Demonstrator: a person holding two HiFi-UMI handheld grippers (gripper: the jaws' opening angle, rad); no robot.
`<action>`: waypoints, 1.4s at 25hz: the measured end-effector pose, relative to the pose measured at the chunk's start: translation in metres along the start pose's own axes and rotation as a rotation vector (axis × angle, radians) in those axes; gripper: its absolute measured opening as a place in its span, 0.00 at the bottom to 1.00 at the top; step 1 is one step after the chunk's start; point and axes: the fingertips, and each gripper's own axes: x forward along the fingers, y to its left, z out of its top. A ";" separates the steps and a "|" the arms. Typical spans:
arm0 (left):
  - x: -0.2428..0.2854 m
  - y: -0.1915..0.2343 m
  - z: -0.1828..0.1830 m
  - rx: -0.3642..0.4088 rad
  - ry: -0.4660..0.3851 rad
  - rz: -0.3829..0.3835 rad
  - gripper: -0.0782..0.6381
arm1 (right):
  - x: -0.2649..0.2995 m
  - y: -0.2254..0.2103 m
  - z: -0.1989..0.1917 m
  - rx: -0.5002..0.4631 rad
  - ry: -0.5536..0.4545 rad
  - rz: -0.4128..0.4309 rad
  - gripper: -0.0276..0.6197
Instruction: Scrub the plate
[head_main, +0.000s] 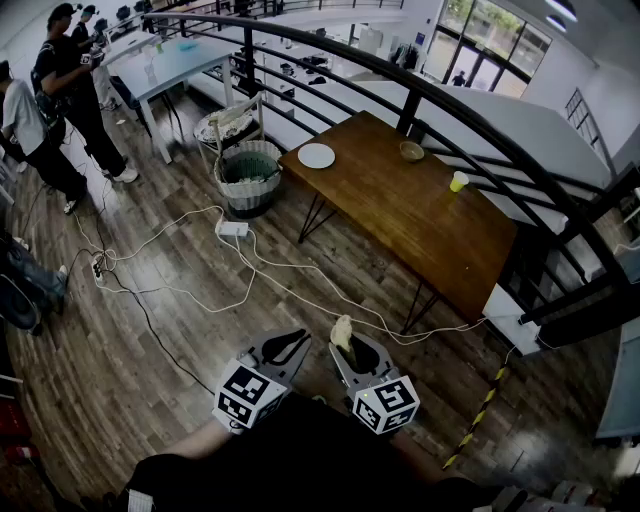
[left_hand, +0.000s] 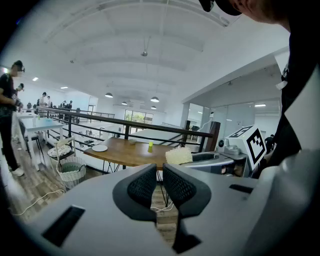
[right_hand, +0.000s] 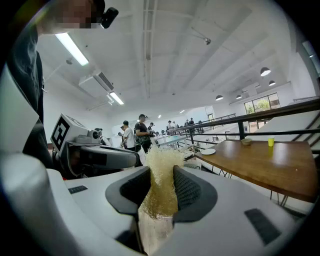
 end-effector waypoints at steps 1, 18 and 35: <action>0.001 -0.001 -0.001 -0.002 -0.001 0.002 0.18 | -0.002 -0.001 -0.001 0.000 0.000 0.002 0.27; 0.018 -0.007 -0.019 -0.046 0.043 0.006 0.18 | -0.006 -0.025 -0.020 0.111 0.025 0.007 0.27; 0.066 0.174 0.030 -0.078 0.003 -0.082 0.18 | 0.170 -0.049 0.027 0.081 0.093 -0.058 0.27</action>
